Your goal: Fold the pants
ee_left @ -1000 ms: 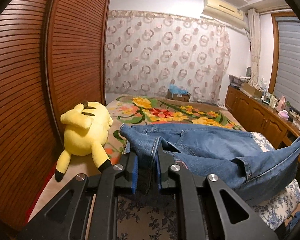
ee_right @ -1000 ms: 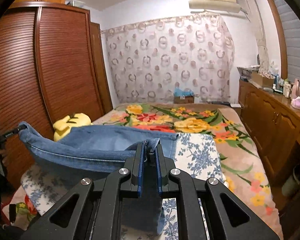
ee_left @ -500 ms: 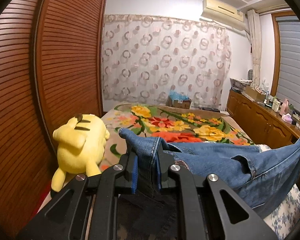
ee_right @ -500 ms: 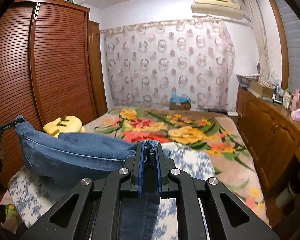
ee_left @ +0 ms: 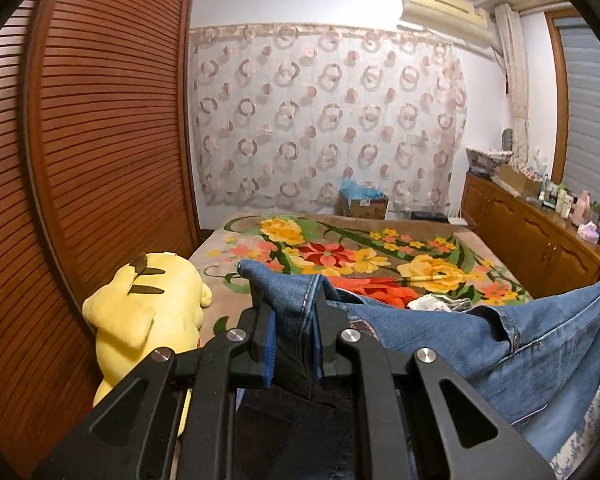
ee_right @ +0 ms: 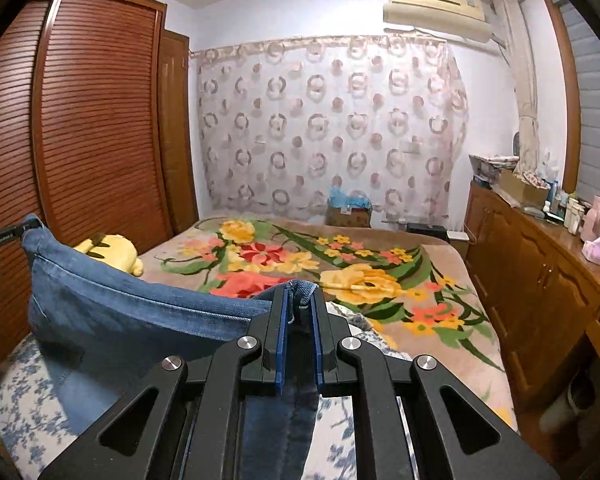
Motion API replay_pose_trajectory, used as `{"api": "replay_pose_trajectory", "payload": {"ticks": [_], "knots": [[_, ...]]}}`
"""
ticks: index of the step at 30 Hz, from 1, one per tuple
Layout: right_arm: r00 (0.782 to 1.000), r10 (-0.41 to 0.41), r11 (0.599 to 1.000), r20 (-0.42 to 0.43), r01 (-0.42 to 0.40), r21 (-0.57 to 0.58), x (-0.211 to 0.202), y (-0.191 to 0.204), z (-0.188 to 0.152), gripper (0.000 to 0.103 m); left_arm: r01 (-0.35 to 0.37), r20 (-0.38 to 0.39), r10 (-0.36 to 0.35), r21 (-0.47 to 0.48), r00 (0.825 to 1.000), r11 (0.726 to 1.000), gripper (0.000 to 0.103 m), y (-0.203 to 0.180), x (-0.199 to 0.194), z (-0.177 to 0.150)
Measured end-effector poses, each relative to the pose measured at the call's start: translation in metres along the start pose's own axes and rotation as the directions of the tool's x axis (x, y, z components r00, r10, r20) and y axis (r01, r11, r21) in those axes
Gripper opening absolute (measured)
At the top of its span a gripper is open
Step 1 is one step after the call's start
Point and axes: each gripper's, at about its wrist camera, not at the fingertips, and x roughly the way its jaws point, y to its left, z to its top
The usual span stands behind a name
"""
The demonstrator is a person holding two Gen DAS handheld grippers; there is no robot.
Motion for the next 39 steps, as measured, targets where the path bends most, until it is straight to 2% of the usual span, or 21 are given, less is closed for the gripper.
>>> {"api": "replay_pose_trajectory", "payload": {"ticks": [9,12,16,19,22,24,26,30,34,39], "knots": [[0.995,-0.026,0.999,-0.098,0.023,-0.031,0.08,0.008,0.007,0.01,-0.027,-0.096,0.029,0.014,0.995,1.0,0.015,0.0,0.07,-0.006],[0.992,-0.029,0.999,-0.126,0.024,-0.042,0.1,0.009,0.023,0.01,-0.031,-0.131,0.032,0.009,0.991,0.999,0.015,0.002,0.087,-0.01],[0.986,-0.029,0.998,-0.167,0.019,-0.062,0.115,0.012,0.028,0.01,-0.037,-0.186,0.038,0.009,0.982,0.999,0.016,0.001,0.102,-0.018],[0.981,-0.025,0.997,-0.194,0.011,-0.071,0.12,0.013,0.031,0.01,-0.041,-0.21,0.046,0.028,0.977,0.999,0.025,-0.004,0.102,-0.023],[0.978,-0.029,0.998,-0.207,0.015,-0.069,0.119,0.007,0.036,0.01,-0.056,-0.222,0.068,0.064,0.973,0.996,0.046,-0.005,0.098,-0.027],[0.976,-0.021,0.999,-0.216,0.012,-0.046,0.121,0.005,0.04,0.01,-0.055,-0.213,0.068,0.068,0.975,0.996,0.066,-0.001,0.094,-0.028],[0.974,-0.018,0.999,-0.228,0.01,-0.033,0.119,0.002,0.04,0.011,-0.059,-0.215,0.07,0.059,0.974,0.997,0.075,0.007,0.091,-0.028],[0.972,-0.029,0.999,-0.235,0.022,-0.033,0.116,0.001,0.042,0.021,-0.047,-0.206,0.054,0.04,0.977,0.998,0.076,0.014,0.08,-0.024],[0.973,-0.05,0.998,-0.223,0.044,-0.034,0.105,0.001,0.044,0.037,-0.002,-0.2,0.011,0.047,0.98,0.999,0.076,0.004,0.069,-0.024],[0.975,-0.015,1.0,-0.221,0.013,-0.009,0.083,0.007,0.035,0.039,0.066,-0.207,-0.051,0.069,0.977,0.995,0.076,-0.02,0.053,-0.033]]}}
